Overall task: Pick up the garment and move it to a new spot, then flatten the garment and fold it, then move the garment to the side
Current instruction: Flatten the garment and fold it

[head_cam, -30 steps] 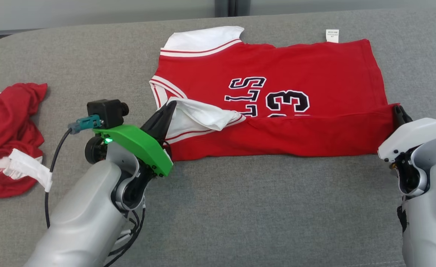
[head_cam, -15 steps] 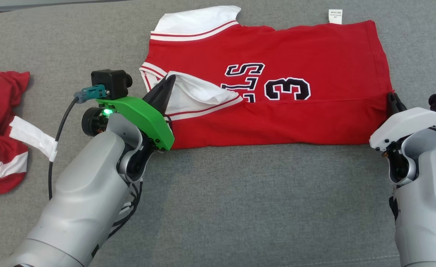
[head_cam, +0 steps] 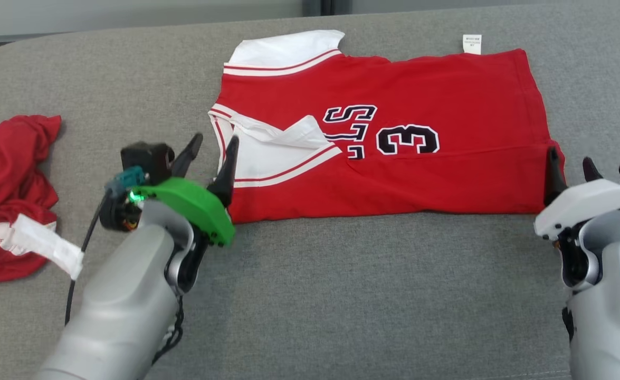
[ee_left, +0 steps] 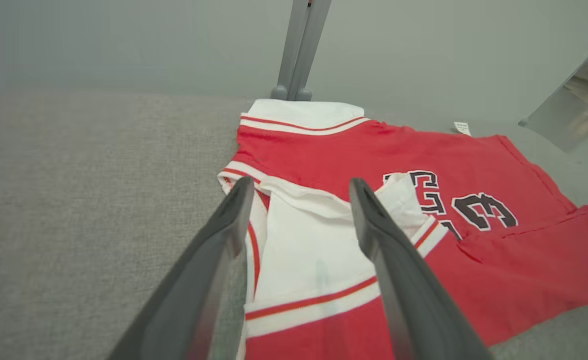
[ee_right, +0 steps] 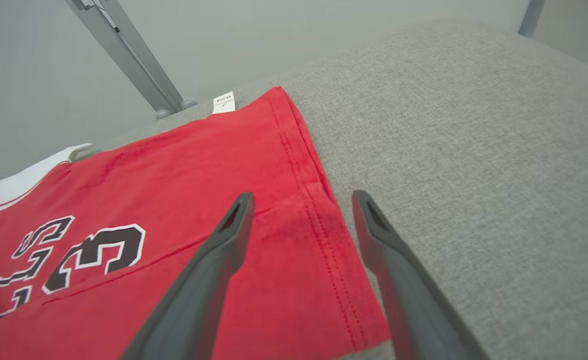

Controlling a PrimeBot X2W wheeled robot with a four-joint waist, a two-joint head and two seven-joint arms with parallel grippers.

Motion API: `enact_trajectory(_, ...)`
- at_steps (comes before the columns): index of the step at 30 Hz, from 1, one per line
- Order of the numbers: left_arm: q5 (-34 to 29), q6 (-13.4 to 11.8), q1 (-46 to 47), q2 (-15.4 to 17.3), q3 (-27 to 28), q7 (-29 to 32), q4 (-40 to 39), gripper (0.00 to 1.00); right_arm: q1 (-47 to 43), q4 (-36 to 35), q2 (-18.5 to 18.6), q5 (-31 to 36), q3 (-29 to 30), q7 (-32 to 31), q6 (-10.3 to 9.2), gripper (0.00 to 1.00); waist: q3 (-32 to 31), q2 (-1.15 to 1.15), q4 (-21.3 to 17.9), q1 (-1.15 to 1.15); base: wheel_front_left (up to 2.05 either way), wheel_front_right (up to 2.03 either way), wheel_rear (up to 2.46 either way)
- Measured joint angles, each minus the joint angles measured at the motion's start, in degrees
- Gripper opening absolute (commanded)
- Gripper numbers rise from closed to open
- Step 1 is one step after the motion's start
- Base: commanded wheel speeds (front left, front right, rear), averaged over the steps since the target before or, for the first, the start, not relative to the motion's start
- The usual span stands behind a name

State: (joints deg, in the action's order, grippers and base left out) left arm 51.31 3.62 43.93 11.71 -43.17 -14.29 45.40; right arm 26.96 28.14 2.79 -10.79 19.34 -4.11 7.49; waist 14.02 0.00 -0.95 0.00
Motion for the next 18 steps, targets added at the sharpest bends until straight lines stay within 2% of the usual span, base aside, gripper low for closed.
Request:
enact_trajectory(7,-0.79,-3.43,-8.67,1.25,-2.00,1.56,-1.40,1.00,-6.62,-5.63,0.03,2.05,0.97,-7.93,0.00,1.00,-1.49,0.00,1.08,0.00,0.00,0.00,0.00)
enact_trajectory(10,-0.67,-5.84,-10.05,1.52,-2.35,3.23,-1.98,1.00,-7.34,-6.47,0.02,2.46,0.90,-10.54,0.00,1.00,-1.14,0.00,1.23,0.00,0.00,0.00,0.00)
enact_trajectory(18,0.16,-8.25,-10.62,0.63,-2.61,5.57,-3.78,1.00,-5.54,-4.09,0.03,6.97,2.61,-11.63,0.00,1.00,0.39,0.00,1.67,0.00,0.00,0.00,0.00)
